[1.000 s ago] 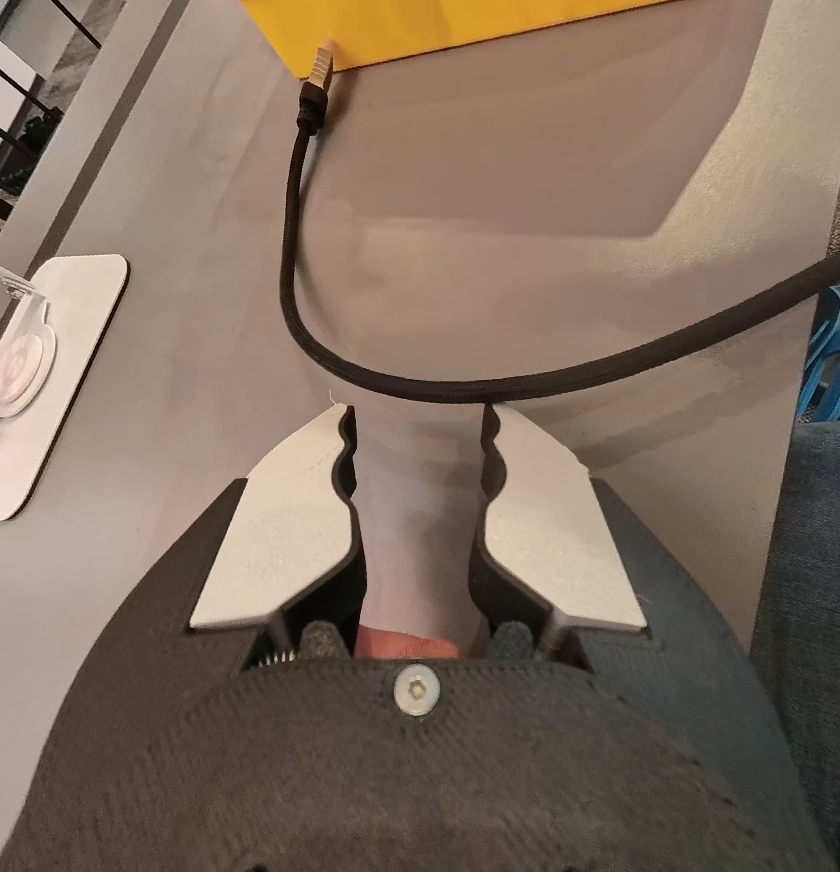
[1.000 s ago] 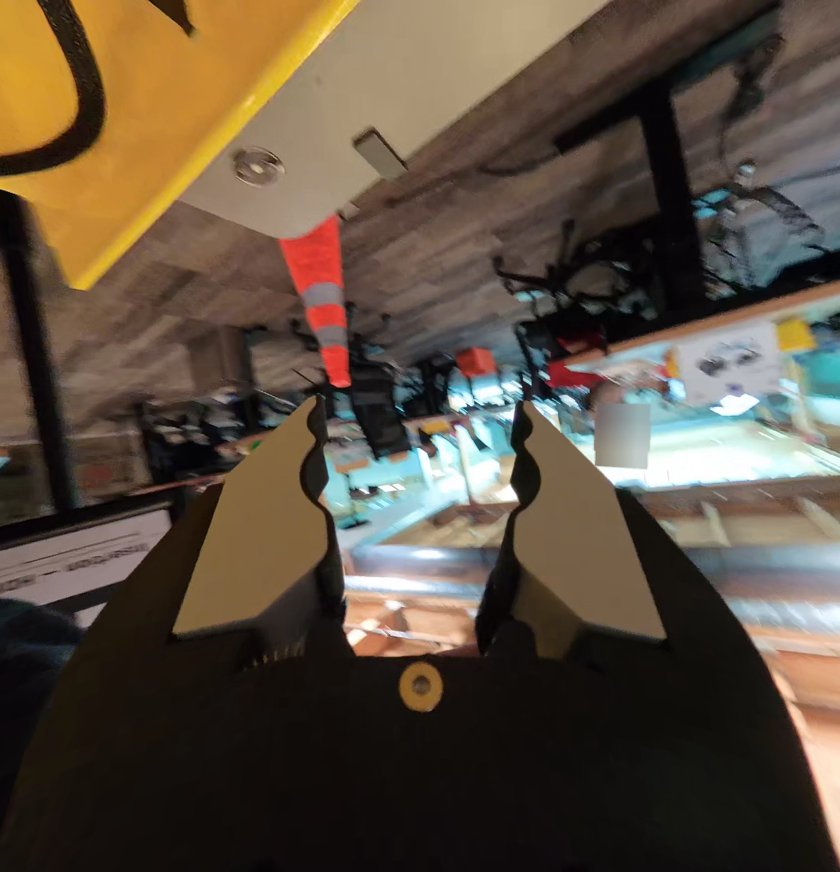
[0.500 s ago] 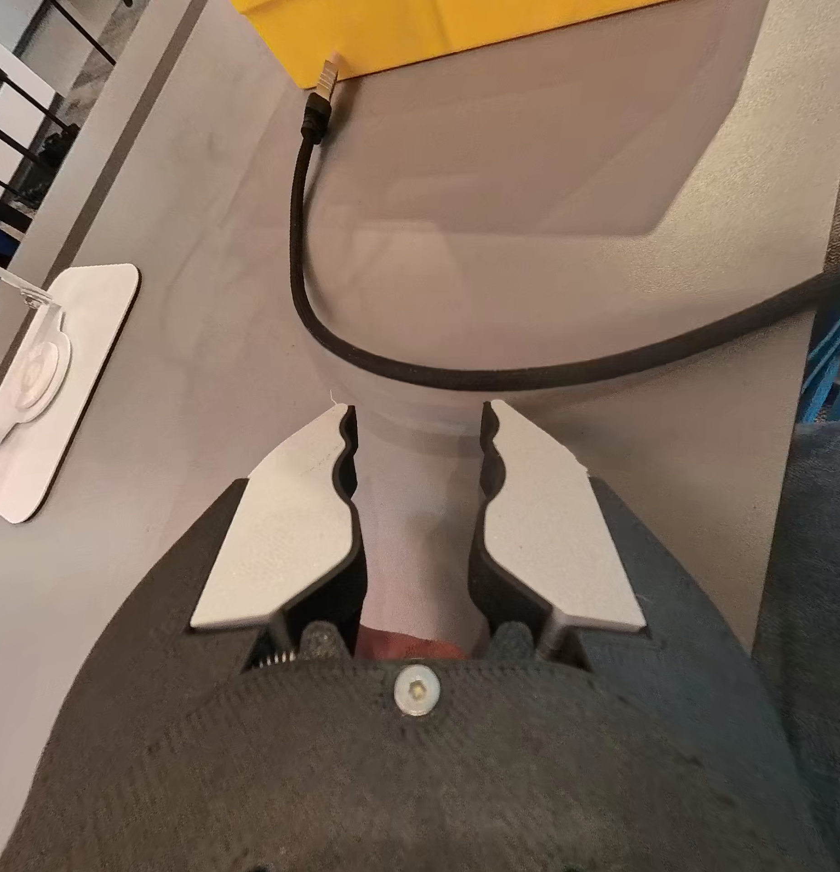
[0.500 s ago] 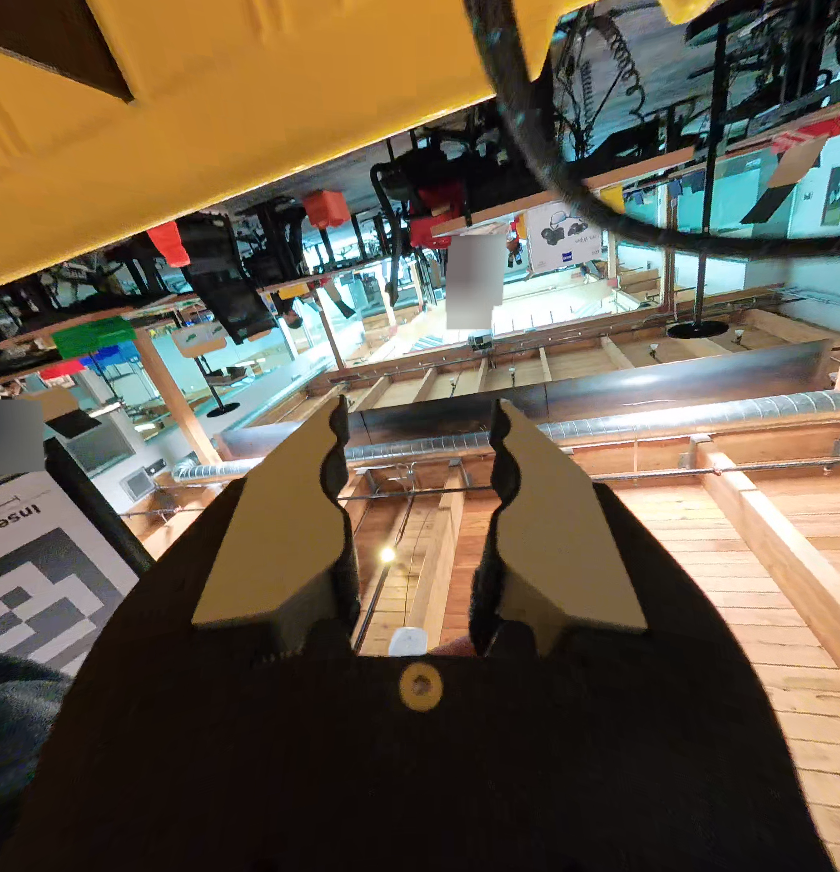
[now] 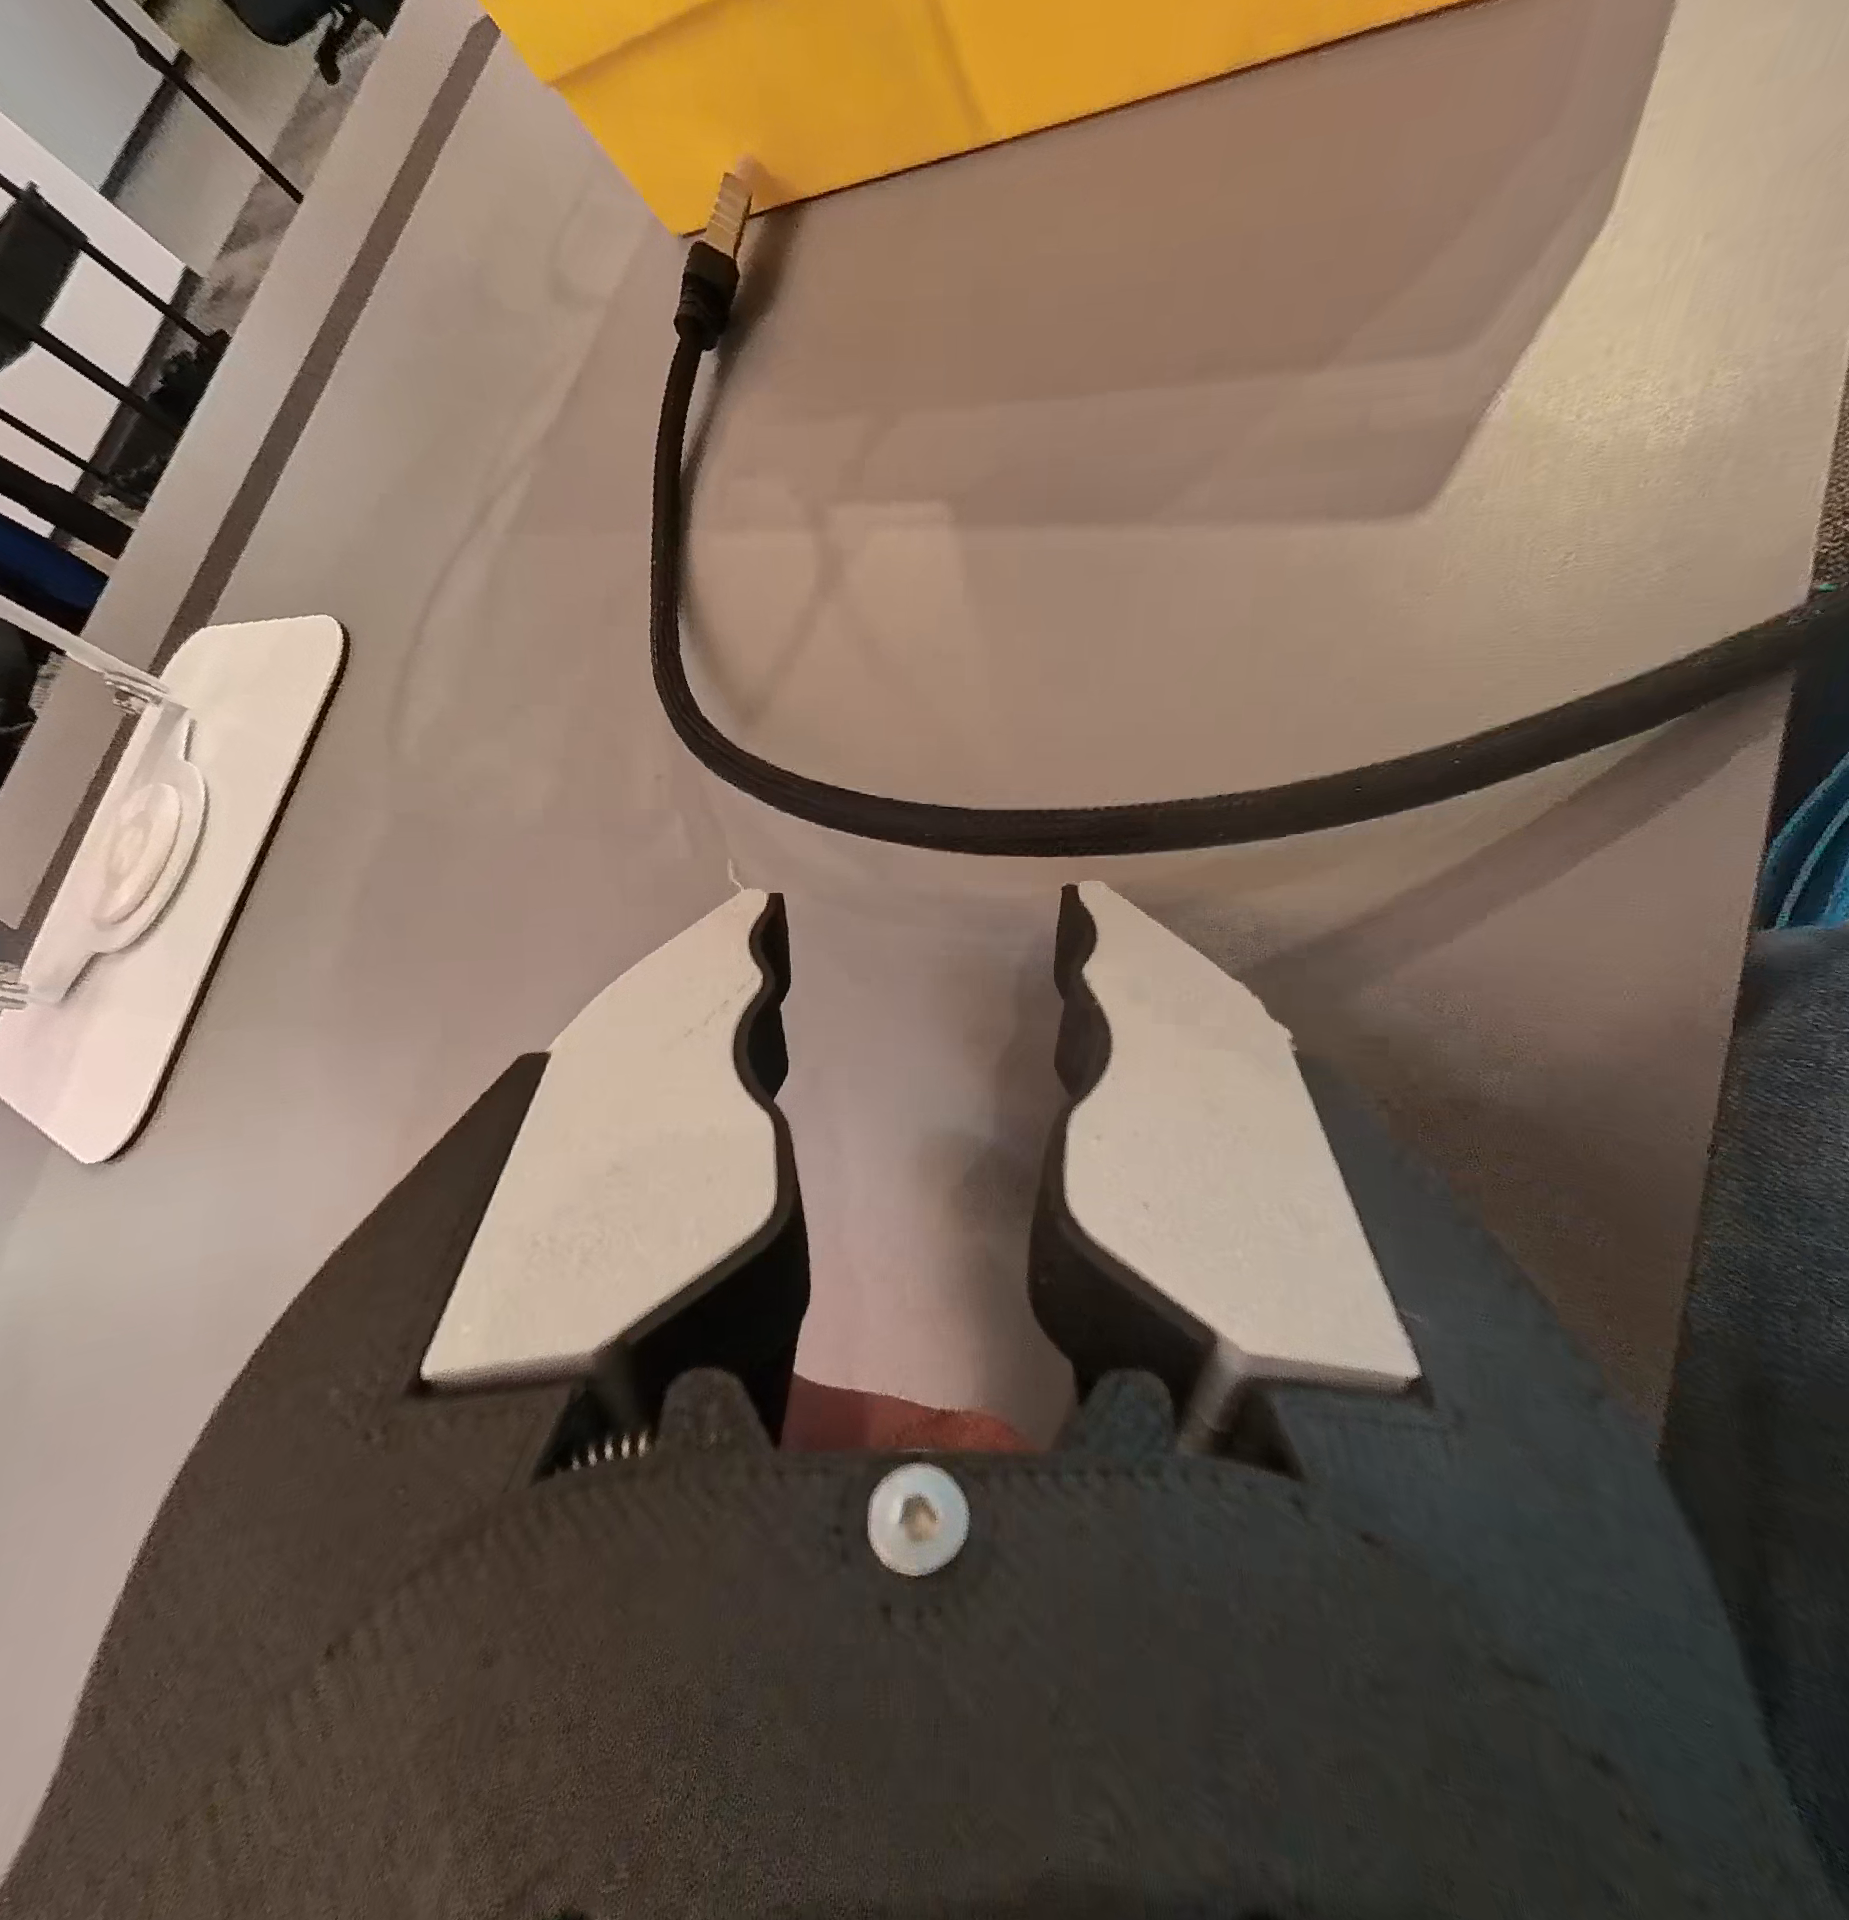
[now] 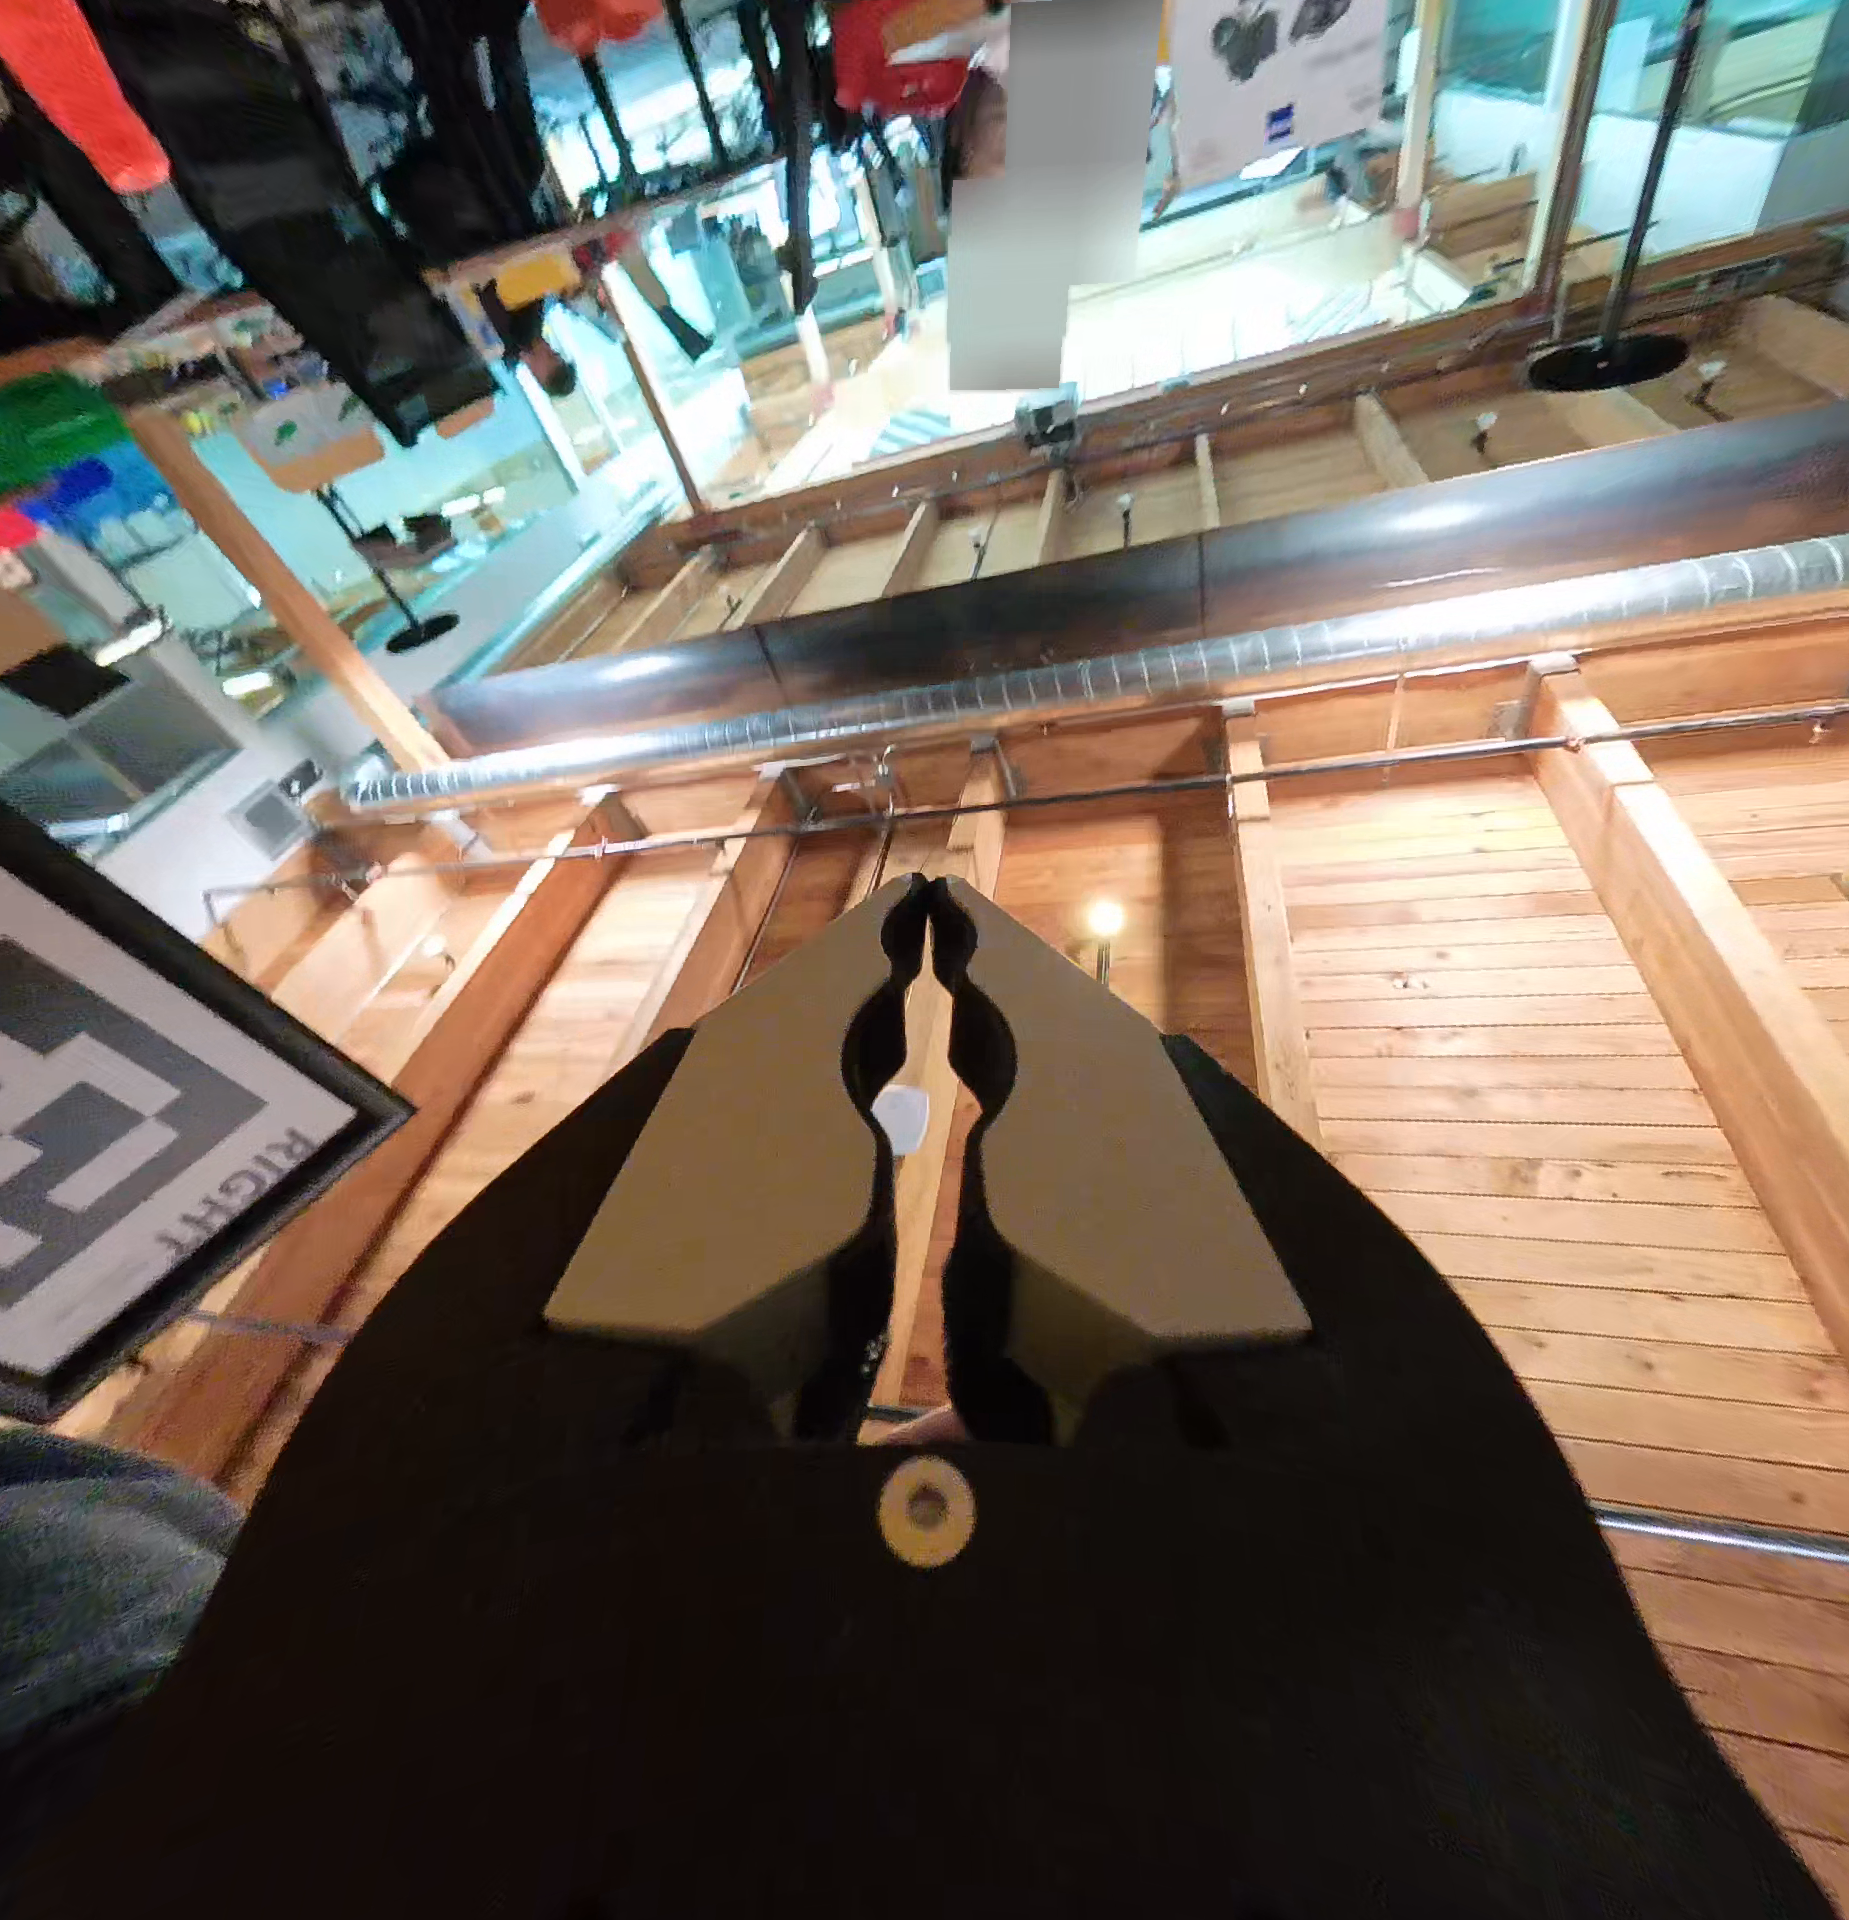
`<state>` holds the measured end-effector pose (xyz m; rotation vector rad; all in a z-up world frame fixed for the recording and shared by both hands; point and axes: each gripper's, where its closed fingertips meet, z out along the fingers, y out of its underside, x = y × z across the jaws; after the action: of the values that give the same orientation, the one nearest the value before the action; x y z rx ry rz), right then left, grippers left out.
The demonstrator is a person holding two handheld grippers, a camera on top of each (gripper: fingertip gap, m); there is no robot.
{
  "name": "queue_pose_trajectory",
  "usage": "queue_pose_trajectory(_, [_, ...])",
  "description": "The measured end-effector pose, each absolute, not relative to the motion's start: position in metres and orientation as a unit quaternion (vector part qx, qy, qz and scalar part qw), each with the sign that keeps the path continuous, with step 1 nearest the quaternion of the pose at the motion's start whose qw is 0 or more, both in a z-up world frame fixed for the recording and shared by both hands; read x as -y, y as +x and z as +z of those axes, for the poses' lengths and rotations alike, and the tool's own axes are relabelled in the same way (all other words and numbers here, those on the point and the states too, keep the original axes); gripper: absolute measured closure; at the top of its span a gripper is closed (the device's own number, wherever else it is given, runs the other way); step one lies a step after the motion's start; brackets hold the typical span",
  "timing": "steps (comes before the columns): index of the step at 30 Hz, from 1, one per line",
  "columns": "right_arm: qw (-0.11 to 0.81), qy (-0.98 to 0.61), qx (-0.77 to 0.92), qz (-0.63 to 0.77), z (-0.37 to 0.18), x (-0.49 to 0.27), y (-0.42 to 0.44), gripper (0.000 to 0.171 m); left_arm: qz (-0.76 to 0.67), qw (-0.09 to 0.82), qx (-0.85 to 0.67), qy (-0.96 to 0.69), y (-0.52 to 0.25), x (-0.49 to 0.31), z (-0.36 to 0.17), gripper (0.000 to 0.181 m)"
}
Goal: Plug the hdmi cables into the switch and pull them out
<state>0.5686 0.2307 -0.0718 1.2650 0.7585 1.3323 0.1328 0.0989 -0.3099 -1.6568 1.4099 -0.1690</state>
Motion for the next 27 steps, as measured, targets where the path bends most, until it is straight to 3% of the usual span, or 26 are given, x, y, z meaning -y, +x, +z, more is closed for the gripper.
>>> queue_pose_trajectory(4, [0.644,0.534,-0.264,0.480,-0.079,-0.185,0.583,0.171,-0.065,0.467,-0.574,-0.670,0.131,-0.099,-0.309,0.131])
queue_pose_trajectory(7, [0.623,0.616,-0.238,0.420,-0.097,-0.176,0.596,0.171,-0.056,0.475,-0.574,-0.664,0.128,-0.100,-0.308,0.131])
queue_pose_trajectory(11, [0.488,0.726,-0.255,0.412,-0.093,-0.206,0.597,0.171,-0.057,0.476,-0.577,-0.662,0.128,-0.100,-0.308,0.132])
queue_pose_trajectory(15, [0.202,0.861,-0.329,0.330,-0.095,-0.238,0.524,0.142,-0.069,0.466,-0.571,-0.672,0.128,-0.102,-0.309,0.127])
queue_pose_trajectory(18, [0.047,0.870,-0.414,0.265,-0.092,-0.221,0.448,0.114,-0.076,0.459,-0.567,-0.680,0.127,-0.104,-0.310,0.125])
queue_pose_trajectory(19, [0.009,0.865,-0.451,0.221,-0.101,-0.203,0.413,0.115,-0.074,0.460,-0.566,-0.680,0.127,-0.104,-0.309,0.125])
queue_pose_trajectory(23, [-0.033,0.817,-0.576,0.014,-0.177,-0.092,0.273,0.108,-0.064,0.465,-0.559,-0.684,0.123,-0.108,-0.309,0.125])
queue_pose_trajectory(25, [-0.030,0.807,-0.589,-0.019,-0.220,-0.054,0.238,0.096,-0.061,0.464,-0.551,-0.691,0.118,-0.112,-0.309,0.125])
queue_pose_trajectory(27, [-0.023,0.817,-0.575,-0.046,-0.260,-0.034,0.214,0.097,-0.060,0.460,-0.542,-0.701,0.111,-0.116,-0.310,0.124])
